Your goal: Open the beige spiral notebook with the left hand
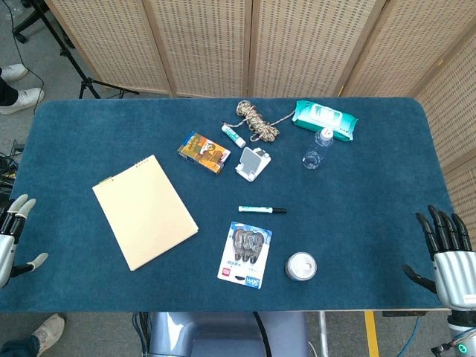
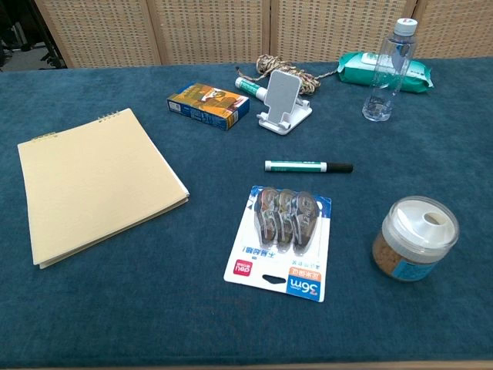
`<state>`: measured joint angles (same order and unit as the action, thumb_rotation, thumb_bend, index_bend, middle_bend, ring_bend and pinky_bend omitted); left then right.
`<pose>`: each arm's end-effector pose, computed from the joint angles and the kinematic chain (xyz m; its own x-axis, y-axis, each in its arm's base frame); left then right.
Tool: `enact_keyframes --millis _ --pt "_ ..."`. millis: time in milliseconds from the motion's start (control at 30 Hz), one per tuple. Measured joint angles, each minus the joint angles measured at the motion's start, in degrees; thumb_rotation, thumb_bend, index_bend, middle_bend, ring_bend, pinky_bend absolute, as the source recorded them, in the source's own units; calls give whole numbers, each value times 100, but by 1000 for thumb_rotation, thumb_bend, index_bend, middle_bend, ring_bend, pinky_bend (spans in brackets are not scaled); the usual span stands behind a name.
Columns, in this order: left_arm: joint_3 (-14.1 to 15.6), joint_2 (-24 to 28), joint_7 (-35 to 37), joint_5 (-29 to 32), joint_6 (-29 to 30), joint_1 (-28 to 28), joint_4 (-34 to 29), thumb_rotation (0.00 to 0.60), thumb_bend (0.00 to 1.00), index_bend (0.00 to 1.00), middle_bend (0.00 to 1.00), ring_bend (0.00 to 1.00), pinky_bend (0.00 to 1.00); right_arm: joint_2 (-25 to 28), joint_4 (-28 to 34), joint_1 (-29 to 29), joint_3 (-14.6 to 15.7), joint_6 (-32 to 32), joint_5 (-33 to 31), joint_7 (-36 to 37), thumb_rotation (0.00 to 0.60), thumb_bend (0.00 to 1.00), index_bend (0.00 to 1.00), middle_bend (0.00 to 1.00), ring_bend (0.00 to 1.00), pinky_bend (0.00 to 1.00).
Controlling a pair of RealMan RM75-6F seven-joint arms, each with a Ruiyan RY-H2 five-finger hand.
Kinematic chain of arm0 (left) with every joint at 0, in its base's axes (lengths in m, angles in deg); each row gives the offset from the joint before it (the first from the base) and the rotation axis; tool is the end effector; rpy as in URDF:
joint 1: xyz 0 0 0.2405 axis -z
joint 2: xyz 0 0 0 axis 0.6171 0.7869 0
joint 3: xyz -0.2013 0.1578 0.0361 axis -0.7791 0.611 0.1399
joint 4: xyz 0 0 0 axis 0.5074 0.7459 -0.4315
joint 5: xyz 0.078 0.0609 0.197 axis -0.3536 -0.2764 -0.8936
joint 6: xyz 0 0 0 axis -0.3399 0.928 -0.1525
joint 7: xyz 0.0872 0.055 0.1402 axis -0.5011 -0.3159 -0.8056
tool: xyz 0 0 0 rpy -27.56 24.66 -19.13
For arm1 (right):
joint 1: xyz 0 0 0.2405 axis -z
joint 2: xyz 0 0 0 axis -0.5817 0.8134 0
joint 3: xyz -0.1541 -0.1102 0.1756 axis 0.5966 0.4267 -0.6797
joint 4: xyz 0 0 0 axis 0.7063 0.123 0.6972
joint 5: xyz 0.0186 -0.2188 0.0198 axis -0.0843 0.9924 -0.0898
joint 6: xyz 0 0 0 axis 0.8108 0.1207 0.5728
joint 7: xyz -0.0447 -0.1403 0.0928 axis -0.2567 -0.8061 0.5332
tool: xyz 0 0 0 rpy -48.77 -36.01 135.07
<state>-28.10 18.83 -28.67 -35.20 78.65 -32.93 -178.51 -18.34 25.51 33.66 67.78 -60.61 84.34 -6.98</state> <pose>-0.3141 0.2118 0.1652 0.4296 -0.0571 0.9012 0.8987 -0.0703 -0.4328 -0.2992 -0.1975 0.1680 0.4586 0.1756 0.8711 -0.8749 -0.0825 0.4772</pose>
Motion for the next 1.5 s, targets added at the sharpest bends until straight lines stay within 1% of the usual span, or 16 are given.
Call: enact_keyframes --millis 400,533,700,733,800,967,1067,1200,1367,1500 --pt "96 8 -14 -174 -102 53 39 600 0 0 0 0 0 57 23 -4 -11 54 -71 129 600 0 18 0 0 0" --pt "221 -4 -20 -400 -257 135 81 600 0 0 0 0 0 74 46 2 -22 39 -77 161 600 0 18 0 0 0" --pt "427 -126 5 -811 -603 359 213 600 0 0 0 0 0 100 49 9 -36 35 -108 223 600 0 18 0 0 0" --pt "462 -178 12 -891 -660 407 259 600 0 1 0 0 0 105 49 10 -37 35 -110 236 600 0 18 0 0 0" --pt "544 -329 44 -1078 -789 518 399 600 0 34 0 0 0 117 51 11 -40 41 -123 269 600 0 19 0 0 0" --pt "741 -720 148 -1385 -1178 770 714 600 0 229 0 0 0 139 54 5 -50 74 -162 346 600 0 18 0 0 0" --pt "819 -1000 135 -1478 -1361 886 891 600 1 285 0 0 0 153 50 -2 -59 86 -176 397 600 0 18 0 0 0" --pt "845 -1370 58 -1530 -1447 967 1122 600 32 297 0 0 0 179 49 -5 -73 98 -206 483 600 0 18 0 0 0" --pt "828 -1788 -7 -1462 -1481 996 1387 600 129 309 0 0 0 233 55 -3 -84 106 -233 661 600 0 18 0 0 0" --pt "808 -2002 -16 -1359 -1483 1003 1574 600 166 309 0 0 0 260 49 -4 -88 121 -252 731 600 0 18 0 0 0"
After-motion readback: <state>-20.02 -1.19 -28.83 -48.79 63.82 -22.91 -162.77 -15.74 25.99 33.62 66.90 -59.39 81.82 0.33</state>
